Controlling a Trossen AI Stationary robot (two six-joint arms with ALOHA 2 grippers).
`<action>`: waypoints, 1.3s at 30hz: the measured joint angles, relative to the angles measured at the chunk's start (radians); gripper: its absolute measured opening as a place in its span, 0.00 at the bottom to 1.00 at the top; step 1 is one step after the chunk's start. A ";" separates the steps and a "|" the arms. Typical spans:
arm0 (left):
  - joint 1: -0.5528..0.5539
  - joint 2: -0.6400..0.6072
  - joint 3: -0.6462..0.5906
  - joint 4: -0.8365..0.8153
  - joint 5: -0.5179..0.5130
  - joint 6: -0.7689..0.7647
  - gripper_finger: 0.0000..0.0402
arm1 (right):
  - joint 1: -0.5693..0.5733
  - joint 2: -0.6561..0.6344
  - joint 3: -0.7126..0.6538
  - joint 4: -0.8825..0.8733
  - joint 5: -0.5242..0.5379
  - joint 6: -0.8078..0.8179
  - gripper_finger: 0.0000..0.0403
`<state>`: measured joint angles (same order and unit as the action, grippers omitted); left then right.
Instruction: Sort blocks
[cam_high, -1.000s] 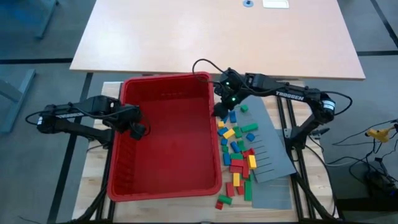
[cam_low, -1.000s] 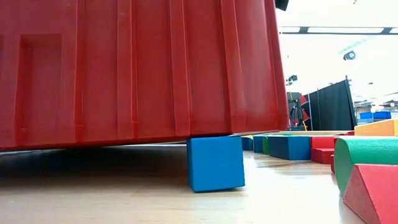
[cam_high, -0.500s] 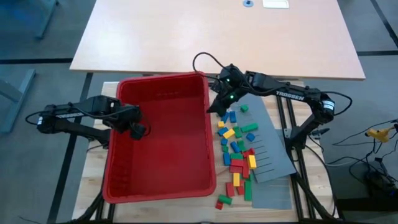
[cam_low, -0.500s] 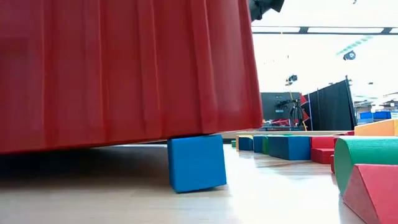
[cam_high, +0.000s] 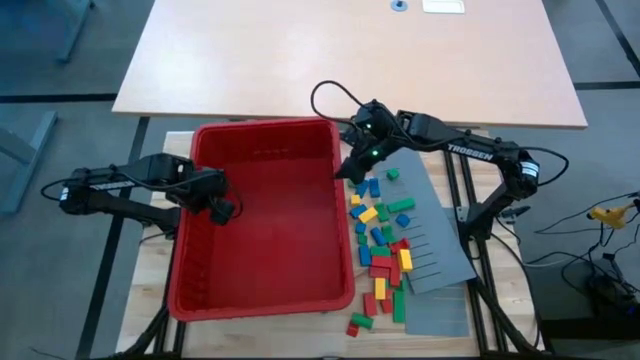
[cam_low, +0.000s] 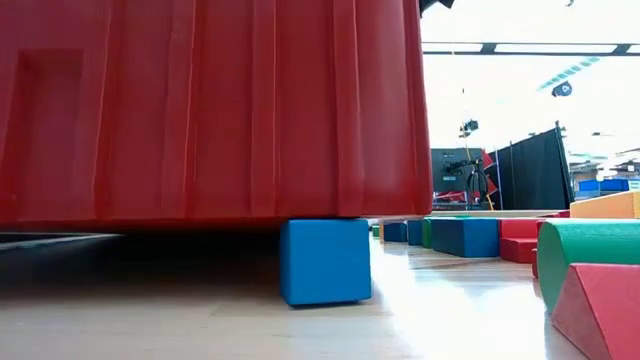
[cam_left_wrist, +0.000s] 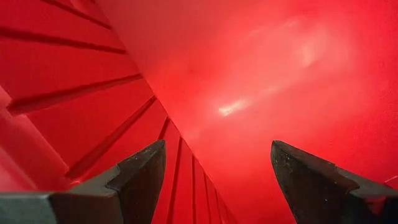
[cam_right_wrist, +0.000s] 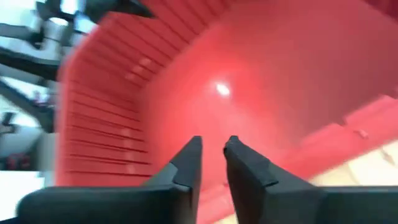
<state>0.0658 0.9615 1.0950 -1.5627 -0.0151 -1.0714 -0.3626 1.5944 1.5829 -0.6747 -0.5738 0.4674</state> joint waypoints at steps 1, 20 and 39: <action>0.000 0.000 0.000 0.001 0.000 0.000 0.69 | -0.001 0.000 0.000 -0.024 0.021 -0.010 0.12; 0.000 0.000 0.000 0.028 0.000 0.012 0.69 | -0.005 0.072 0.001 -0.110 0.174 -0.033 0.56; 0.000 -0.004 0.146 -0.004 -0.078 -0.047 0.69 | -0.043 0.067 -0.002 -0.174 0.185 -0.070 0.57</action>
<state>0.0658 0.9575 1.2411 -1.5671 -0.0931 -1.1180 -0.4058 1.6615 1.5814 -0.8482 -0.3887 0.3969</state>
